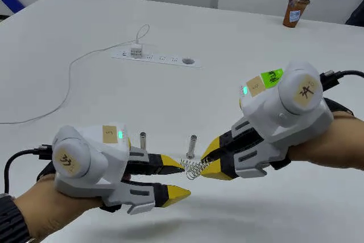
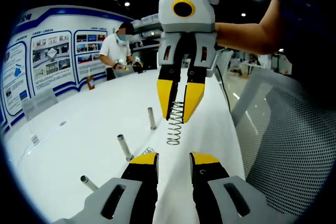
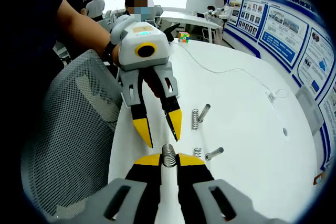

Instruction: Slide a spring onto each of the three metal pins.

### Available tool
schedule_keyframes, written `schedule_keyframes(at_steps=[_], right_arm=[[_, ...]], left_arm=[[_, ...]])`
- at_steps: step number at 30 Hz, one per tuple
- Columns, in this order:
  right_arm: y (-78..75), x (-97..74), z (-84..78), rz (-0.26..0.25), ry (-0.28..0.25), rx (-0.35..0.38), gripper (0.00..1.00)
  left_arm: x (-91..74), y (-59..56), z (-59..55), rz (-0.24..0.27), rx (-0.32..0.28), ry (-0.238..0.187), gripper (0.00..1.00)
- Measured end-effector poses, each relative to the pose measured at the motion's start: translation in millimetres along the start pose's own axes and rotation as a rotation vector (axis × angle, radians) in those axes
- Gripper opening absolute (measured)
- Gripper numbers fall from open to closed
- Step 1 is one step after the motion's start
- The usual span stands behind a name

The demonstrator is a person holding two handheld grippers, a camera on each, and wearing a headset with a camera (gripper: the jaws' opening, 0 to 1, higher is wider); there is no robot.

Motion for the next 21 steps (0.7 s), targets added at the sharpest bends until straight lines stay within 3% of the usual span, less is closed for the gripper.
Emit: schedule_keyframes(at_steps=[11, 21], right_arm=[[-13.2, -27.5, -15.2, -0.038, 0.083, 0.018, 0.12], [-25.9, -48.3, -24.8, -0.074, 0.168, 0.025, 0.12]], left_arm=[[-31.8, 9.5, -5.2, 0.132, -0.07, -0.044, 0.36], [-58.7, 14.8, -16.2, 0.244, -0.133, -0.054, 0.47]])
Point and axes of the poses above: the centre of the closed fingertips' face, and the gripper's own axes: x roughly forward along the fingers, y roughly to its left, z roughly out of its top, the point moved 8 cm from there along -x, roughly backward along the fingers
